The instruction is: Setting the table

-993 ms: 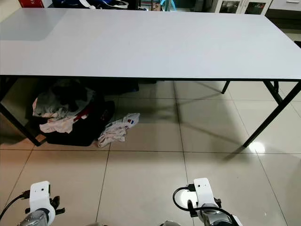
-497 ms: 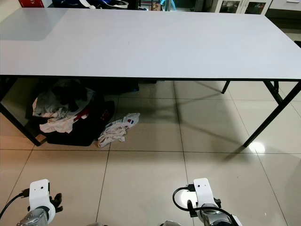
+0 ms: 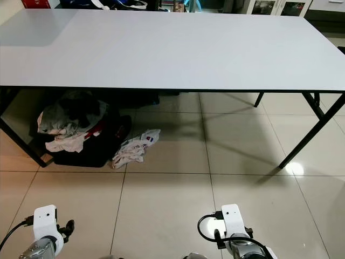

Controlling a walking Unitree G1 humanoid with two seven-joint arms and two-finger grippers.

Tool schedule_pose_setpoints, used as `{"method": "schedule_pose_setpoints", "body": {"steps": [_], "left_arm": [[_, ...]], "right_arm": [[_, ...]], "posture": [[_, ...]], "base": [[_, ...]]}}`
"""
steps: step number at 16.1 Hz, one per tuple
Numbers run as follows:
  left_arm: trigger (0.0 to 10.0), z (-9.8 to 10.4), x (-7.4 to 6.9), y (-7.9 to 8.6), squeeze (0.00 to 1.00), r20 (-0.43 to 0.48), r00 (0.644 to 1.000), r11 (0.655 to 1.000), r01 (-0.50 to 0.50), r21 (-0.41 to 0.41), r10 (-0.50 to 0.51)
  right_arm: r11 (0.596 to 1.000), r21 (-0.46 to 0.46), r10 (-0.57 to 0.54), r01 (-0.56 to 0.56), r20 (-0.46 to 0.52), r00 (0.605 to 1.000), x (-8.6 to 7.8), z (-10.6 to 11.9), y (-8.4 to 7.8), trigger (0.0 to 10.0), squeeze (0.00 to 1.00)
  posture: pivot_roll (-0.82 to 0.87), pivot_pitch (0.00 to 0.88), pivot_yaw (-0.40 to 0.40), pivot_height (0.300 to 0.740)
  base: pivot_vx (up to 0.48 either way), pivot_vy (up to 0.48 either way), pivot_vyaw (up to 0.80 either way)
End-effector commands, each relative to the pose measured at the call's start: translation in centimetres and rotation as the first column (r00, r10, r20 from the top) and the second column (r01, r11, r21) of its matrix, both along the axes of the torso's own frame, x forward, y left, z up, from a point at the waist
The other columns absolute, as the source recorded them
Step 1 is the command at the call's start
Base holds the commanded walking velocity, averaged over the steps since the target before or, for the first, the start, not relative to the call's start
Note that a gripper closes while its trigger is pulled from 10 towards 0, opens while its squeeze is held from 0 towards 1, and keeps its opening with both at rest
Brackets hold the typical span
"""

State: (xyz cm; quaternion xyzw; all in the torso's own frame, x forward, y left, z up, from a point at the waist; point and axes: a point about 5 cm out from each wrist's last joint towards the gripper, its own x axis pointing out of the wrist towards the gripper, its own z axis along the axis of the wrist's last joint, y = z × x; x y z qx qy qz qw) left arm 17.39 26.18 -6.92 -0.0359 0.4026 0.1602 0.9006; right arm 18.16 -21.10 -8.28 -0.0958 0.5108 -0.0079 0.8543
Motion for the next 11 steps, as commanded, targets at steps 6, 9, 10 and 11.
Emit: {"method": "schedule_pose_setpoints", "body": {"steps": [6, 9, 10, 11], "left_arm": [[10.0, 0.11, 0.12, 0.14, 1.00, 0.006, 1.000, 1.000, -0.006, 0.004, 0.006], [10.0, -0.08, 0.08, -0.33, 1.00, -0.004, 1.000, 1.000, 0.004, -0.007, -0.004], [10.0, -0.20, 0.00, -0.54, 1.00, -0.012, 1.000, 1.000, 0.008, -0.009, -0.008], [10.0, -0.41, -0.22, -0.81, 0.61, -0.027, 0.999, 1.000, 0.020, -0.012, -0.021]], "right_arm": [[1.000, 0.003, -0.003, 0.003, -0.001, 1.000, 0.06, 0.02, 0.06, 10.0, 0.00], [1.000, -0.004, -0.009, 0.009, 0.005, 1.000, 0.11, 0.09, -0.20, 10.0, 0.00], [1.000, -0.009, -0.009, 0.009, 0.005, 1.000, 0.10, 0.11, -0.33, 10.0, 0.00], [1.000, -0.015, -0.012, 0.013, 0.009, 1.000, 0.14, 0.16, -0.46, 10.0, 0.00]], "posture": [[-0.10, 0.067, 0.001, 0.740], [-0.09, 0.064, -0.006, 0.740], [-0.09, 0.061, -0.009, 0.740], [-0.09, 0.062, -0.009, 0.740]], "base": [[0.000, 0.000, 0.00], [0.000, 0.000, 0.00], [0.000, 0.000, 0.00], [0.000, 0.000, 0.00]]}}
